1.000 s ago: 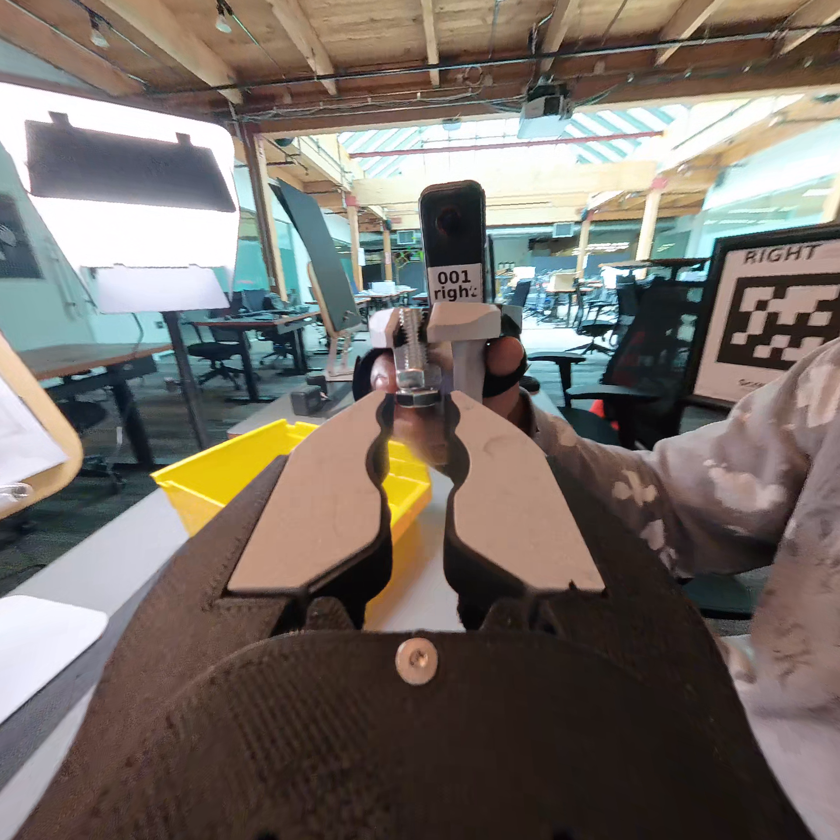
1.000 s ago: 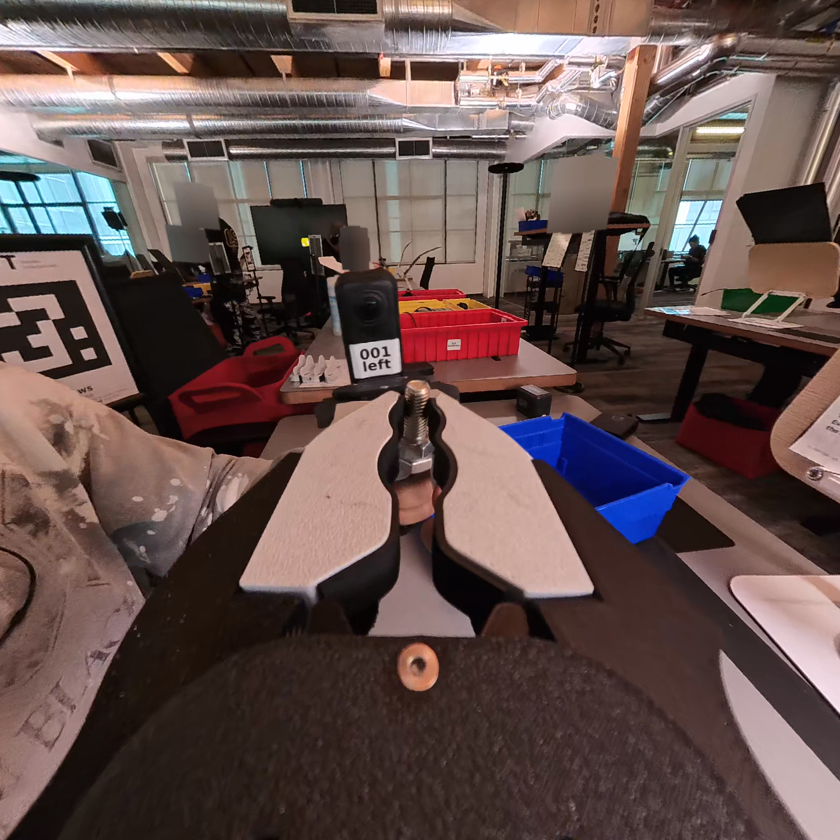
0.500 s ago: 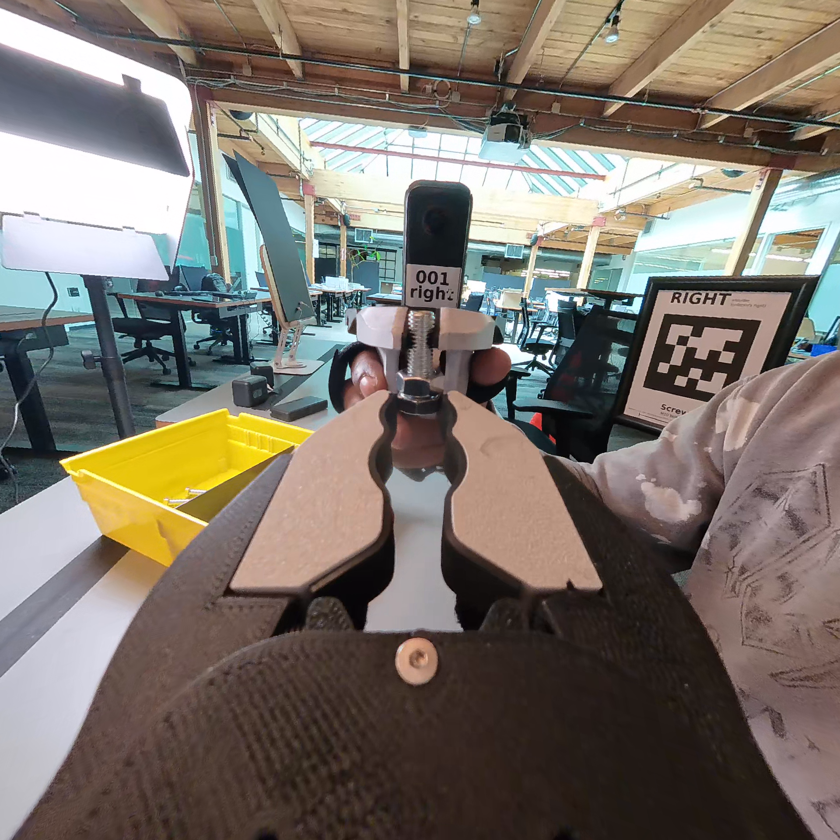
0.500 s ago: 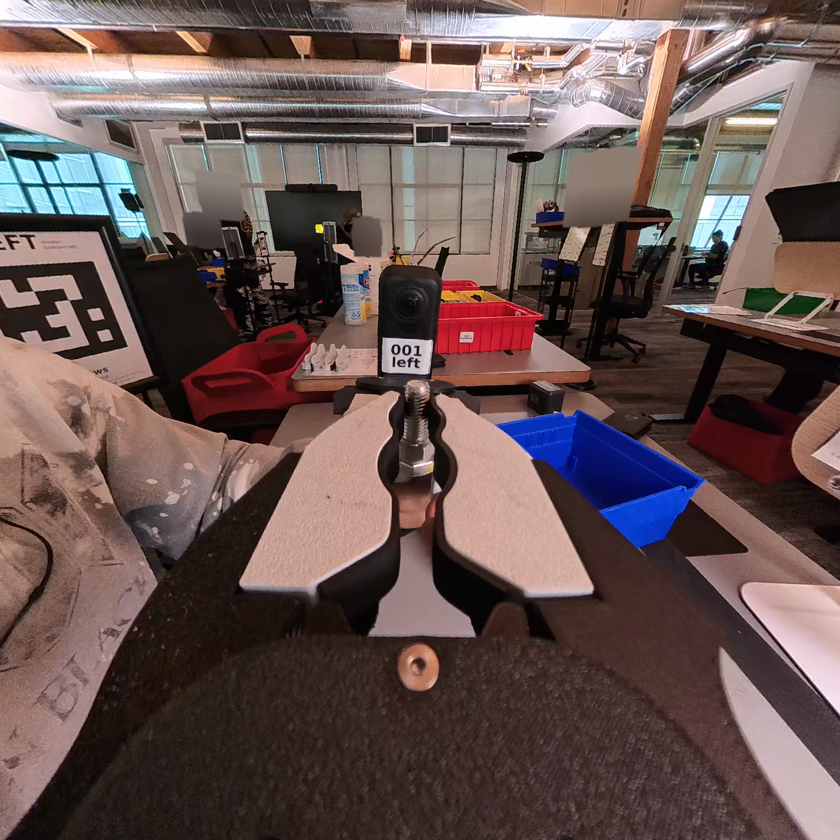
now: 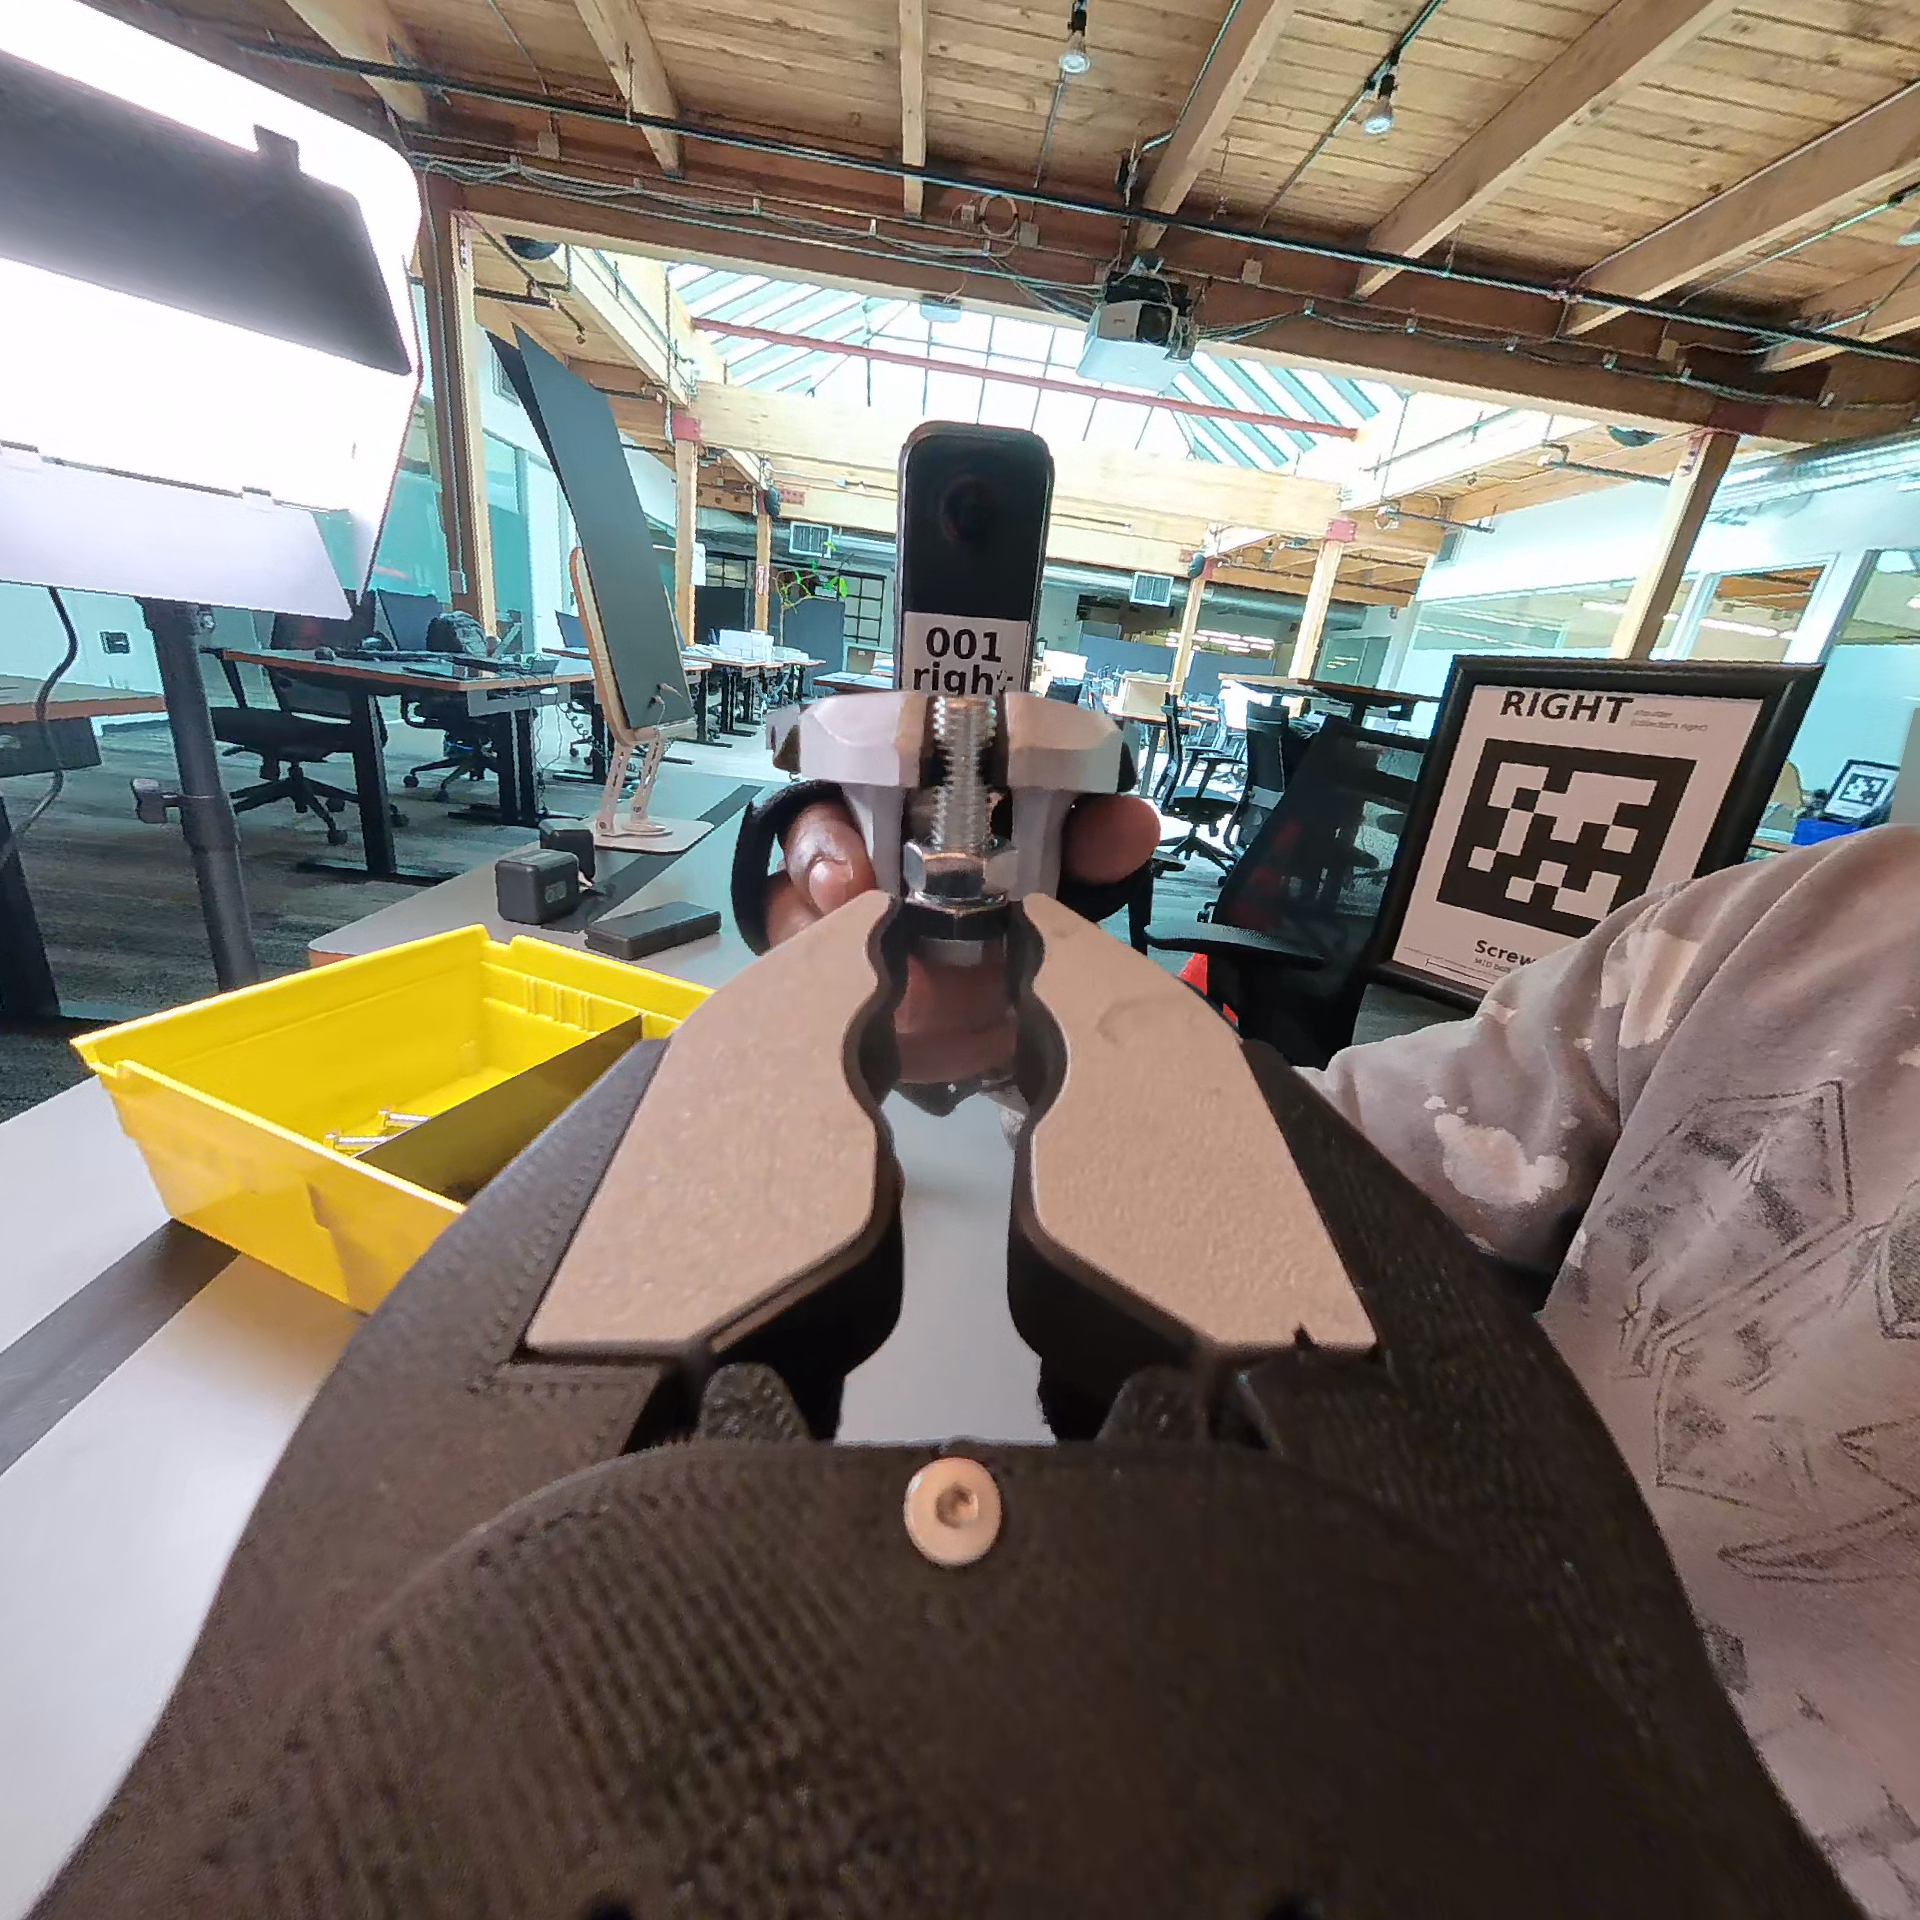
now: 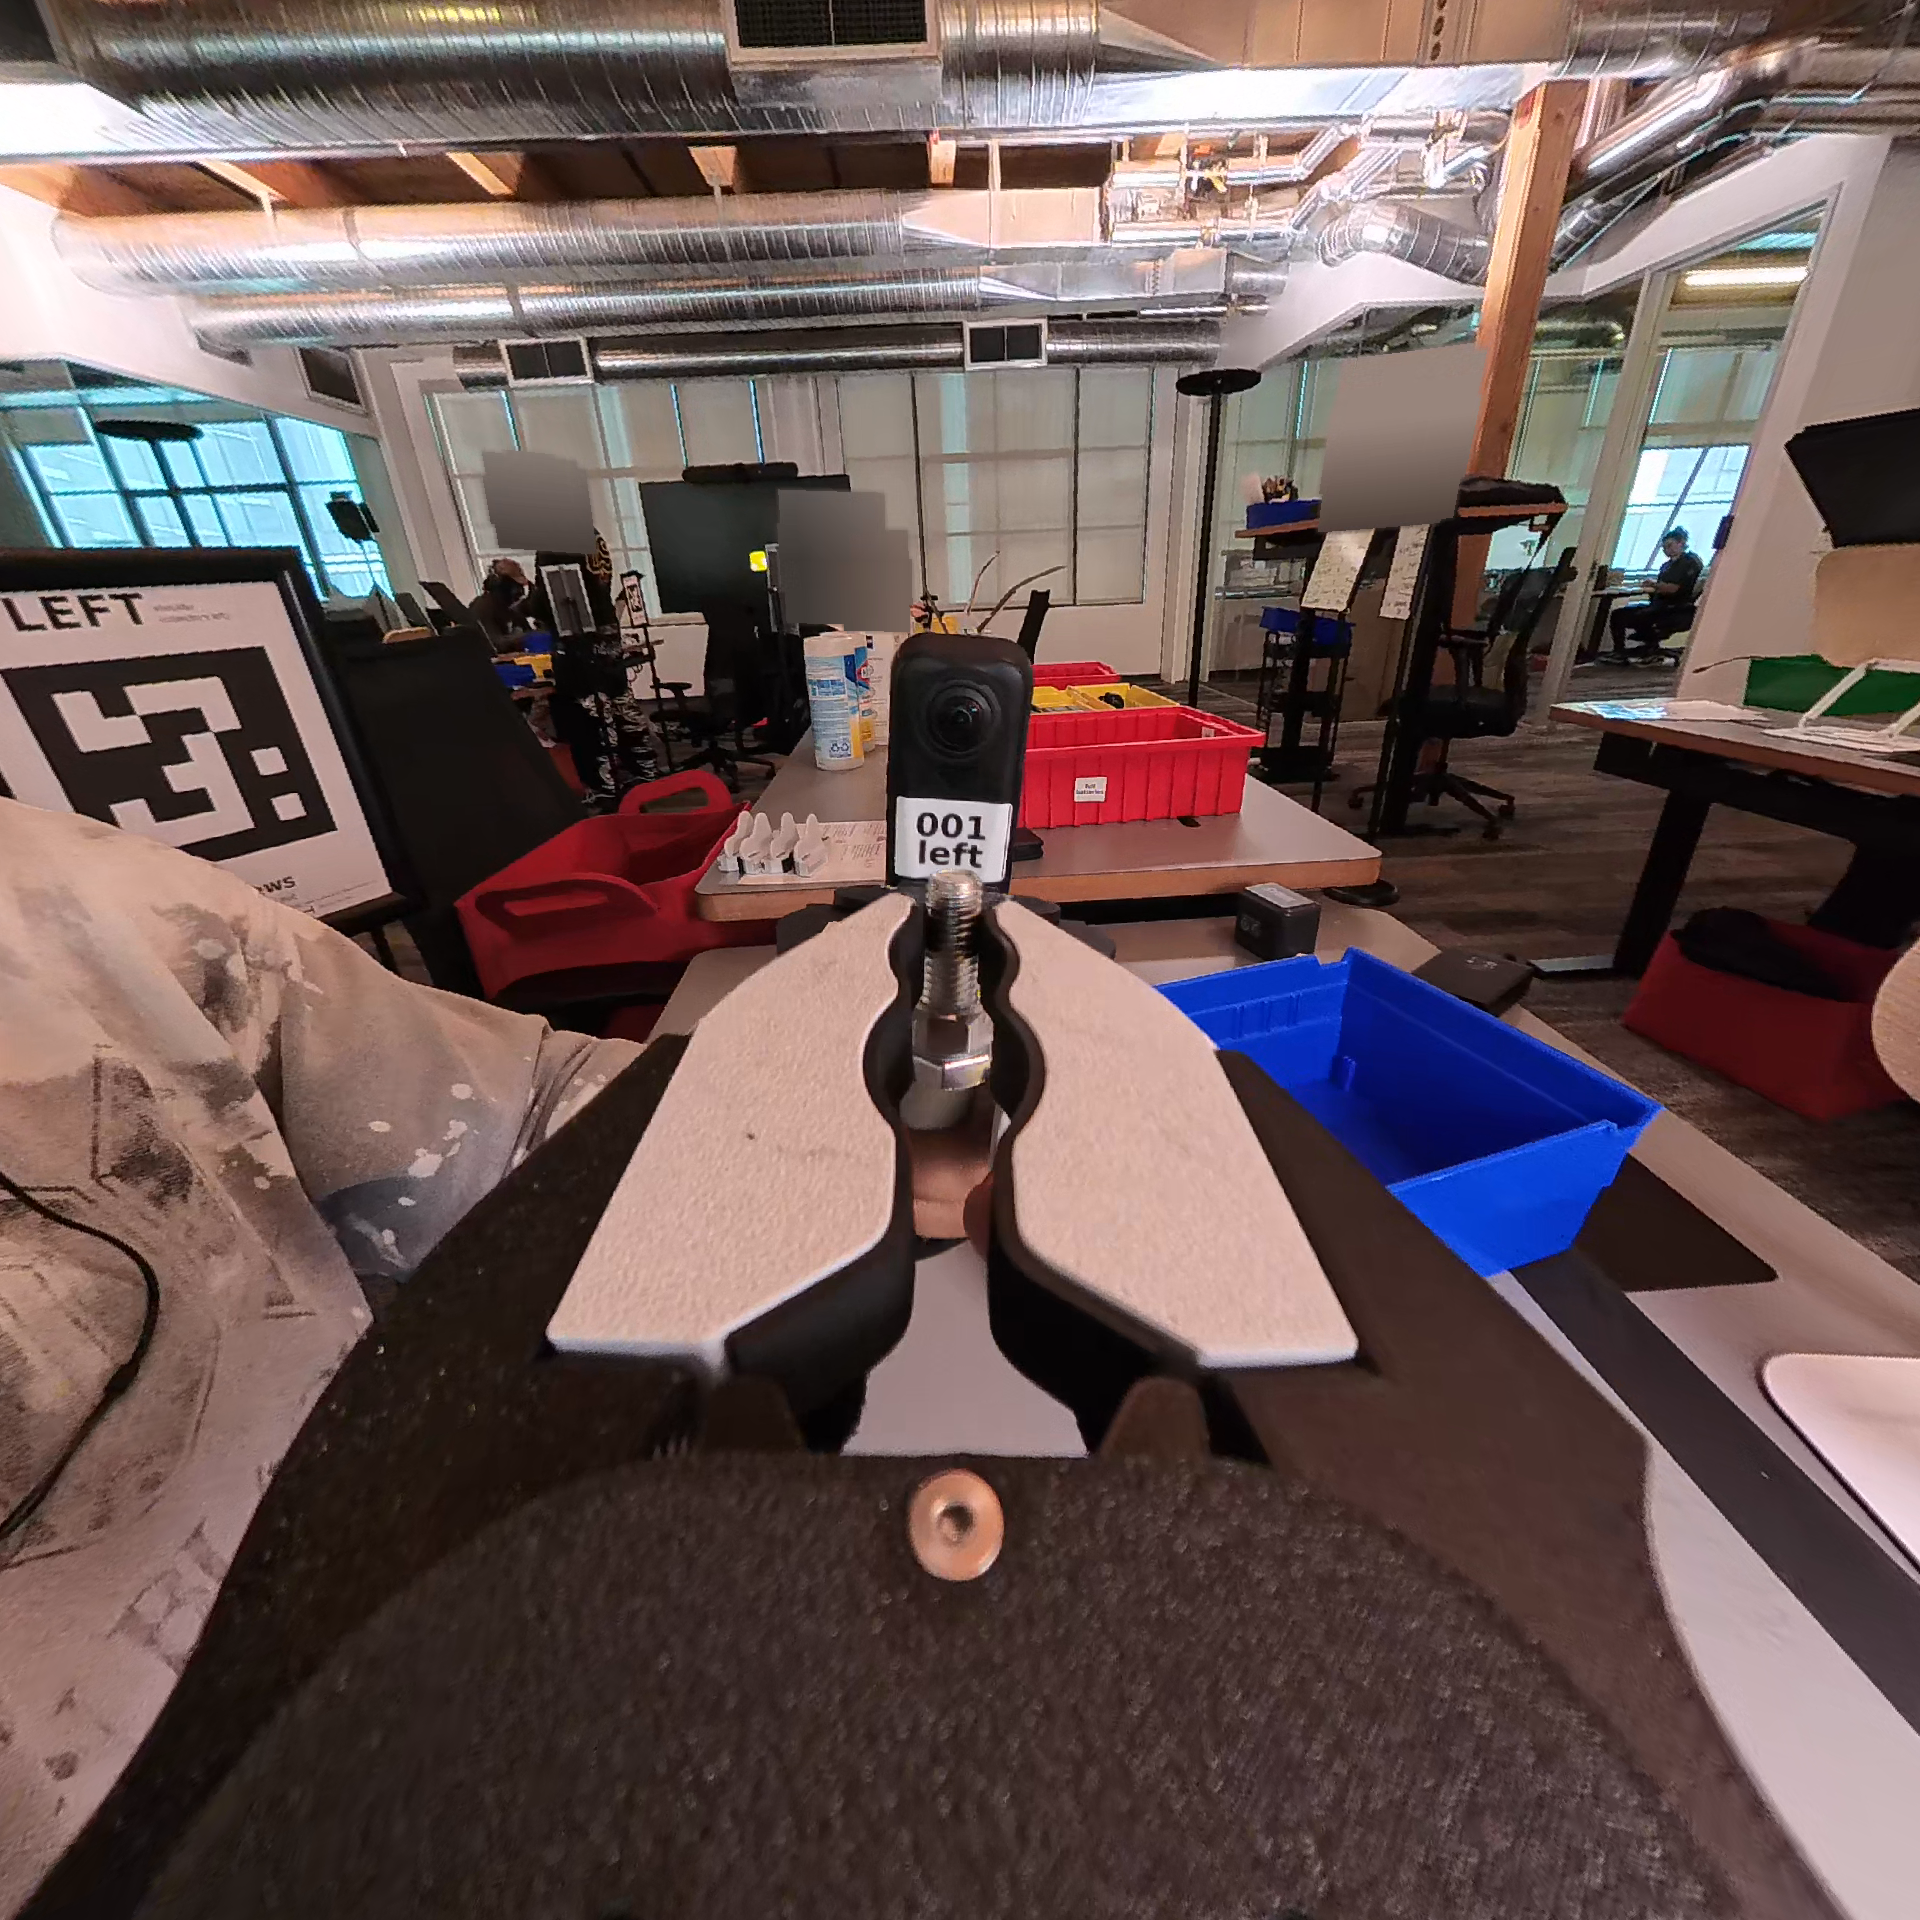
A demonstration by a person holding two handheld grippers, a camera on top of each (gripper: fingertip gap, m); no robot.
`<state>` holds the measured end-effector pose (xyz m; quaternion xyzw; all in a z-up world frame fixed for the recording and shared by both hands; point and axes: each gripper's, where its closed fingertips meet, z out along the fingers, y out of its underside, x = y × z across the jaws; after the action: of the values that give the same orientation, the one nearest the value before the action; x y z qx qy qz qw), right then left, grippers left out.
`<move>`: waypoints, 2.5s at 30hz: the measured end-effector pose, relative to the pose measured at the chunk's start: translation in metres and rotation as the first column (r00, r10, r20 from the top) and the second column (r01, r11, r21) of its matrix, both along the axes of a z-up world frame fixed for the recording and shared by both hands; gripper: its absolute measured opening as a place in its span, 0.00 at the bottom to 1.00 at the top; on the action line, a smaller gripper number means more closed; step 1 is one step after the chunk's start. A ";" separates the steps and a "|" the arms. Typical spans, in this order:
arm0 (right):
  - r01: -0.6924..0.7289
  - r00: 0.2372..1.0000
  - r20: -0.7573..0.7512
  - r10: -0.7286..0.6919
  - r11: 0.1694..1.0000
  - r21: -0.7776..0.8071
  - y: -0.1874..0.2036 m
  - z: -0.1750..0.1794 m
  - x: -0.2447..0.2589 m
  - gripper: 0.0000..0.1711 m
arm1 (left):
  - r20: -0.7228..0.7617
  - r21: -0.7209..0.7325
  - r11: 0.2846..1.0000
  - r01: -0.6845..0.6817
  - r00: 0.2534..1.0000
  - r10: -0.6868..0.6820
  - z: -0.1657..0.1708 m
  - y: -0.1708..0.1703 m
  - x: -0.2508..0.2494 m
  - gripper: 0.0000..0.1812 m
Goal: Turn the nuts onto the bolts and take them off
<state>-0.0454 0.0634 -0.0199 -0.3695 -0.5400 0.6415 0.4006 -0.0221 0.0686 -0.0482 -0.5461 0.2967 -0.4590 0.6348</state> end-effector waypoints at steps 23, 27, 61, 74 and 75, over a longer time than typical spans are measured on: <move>0.366 0.930 0.013 -0.366 0.929 -0.061 0.069 -0.009 -0.004 0.05 | 0.015 0.064 0.927 -0.371 0.929 0.371 0.010 0.026 -0.038 0.10; 0.304 0.953 0.015 -0.304 0.951 -0.054 0.052 -0.006 -0.008 0.15 | 0.003 0.060 0.924 -0.377 0.926 0.378 0.007 0.029 -0.036 0.10; 0.376 0.926 -0.001 -0.378 0.920 -0.111 0.065 -0.007 -0.009 0.06 | 0.034 0.086 0.923 -0.374 0.927 0.373 0.011 0.025 -0.036 0.10; 0.386 0.922 -0.006 -0.388 0.917 -0.098 0.063 -0.005 -0.009 0.10 | 0.044 0.077 0.925 -0.371 0.928 0.369 0.011 0.025 -0.038 0.10; 0.392 0.919 -0.007 -0.395 0.915 -0.091 0.066 -0.005 -0.006 0.11 | 0.040 0.087 0.919 -0.385 0.923 0.383 0.012 0.025 -0.040 0.10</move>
<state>-0.0519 0.1291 -0.0244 -0.4795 -0.4207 0.5756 0.5116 -0.0620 0.0933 -0.0358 -0.5582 0.1979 -0.3173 0.7406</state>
